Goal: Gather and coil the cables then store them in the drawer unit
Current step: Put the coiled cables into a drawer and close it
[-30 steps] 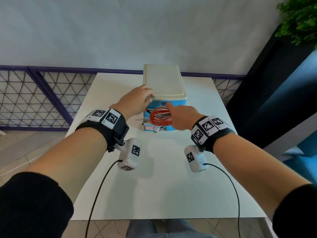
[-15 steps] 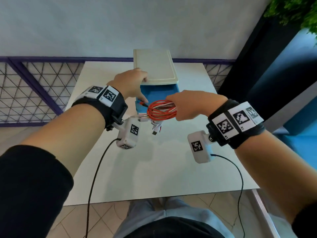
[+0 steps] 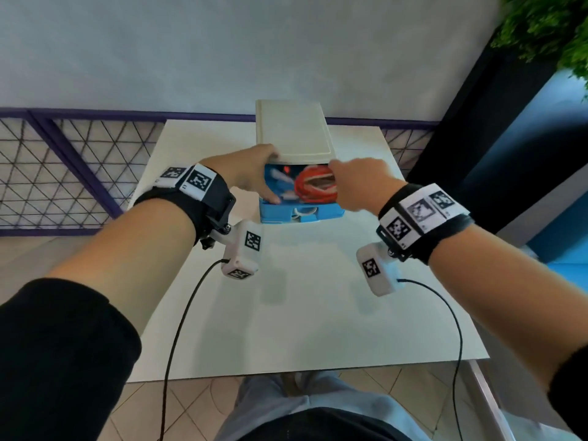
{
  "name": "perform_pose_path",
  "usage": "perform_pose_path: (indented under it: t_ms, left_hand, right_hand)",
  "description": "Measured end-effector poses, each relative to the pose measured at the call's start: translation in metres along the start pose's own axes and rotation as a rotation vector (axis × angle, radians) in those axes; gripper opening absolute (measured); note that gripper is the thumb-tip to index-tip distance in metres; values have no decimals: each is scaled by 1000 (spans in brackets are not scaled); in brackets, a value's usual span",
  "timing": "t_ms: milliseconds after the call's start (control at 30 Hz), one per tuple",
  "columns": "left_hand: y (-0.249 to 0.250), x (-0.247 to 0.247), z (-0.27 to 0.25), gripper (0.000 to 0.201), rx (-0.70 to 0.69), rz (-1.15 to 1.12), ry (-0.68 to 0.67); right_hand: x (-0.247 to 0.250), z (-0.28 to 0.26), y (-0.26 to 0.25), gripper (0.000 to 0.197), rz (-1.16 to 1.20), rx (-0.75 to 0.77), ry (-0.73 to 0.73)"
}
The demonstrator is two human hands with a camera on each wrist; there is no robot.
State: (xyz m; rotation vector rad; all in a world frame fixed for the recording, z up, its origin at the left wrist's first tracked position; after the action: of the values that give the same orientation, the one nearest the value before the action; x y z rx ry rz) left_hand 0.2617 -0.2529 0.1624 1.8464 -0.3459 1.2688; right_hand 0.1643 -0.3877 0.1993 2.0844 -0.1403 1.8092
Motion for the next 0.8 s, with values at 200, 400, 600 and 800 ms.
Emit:
perform_pose_path:
  t_ms: [200, 400, 600, 800]
  left_hand:
    - [-2, 7, -5, 59, -127, -146, 111]
    - [7, -2, -7, 37, -185, -103, 52]
    - [7, -9, -5, 46, -135, -41, 51]
    - [6, -17, -7, 67, -119, 2, -3]
  right_hand:
    - [1, 9, -23, 14, -219, -19, -7]
    - [-9, 18, -54, 8, -260, 7, -96]
    - [-19, 28, -66, 20, -298, 46, -80]
    - [-29, 47, -49, 20, 45, -137, -124]
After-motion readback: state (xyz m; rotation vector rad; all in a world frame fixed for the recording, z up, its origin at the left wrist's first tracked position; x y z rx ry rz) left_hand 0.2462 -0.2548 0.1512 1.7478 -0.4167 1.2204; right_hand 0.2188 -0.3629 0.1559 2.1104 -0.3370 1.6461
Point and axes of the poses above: each hand's wrist, its own z-axis towards the middle knuckle, its own x-axis out of the back of the hand, y = z × x, the point moved 9 cm from there along z, towards the middle knuckle, and after that the axes turned 14 degrees about -x, right-handed, at the moved point
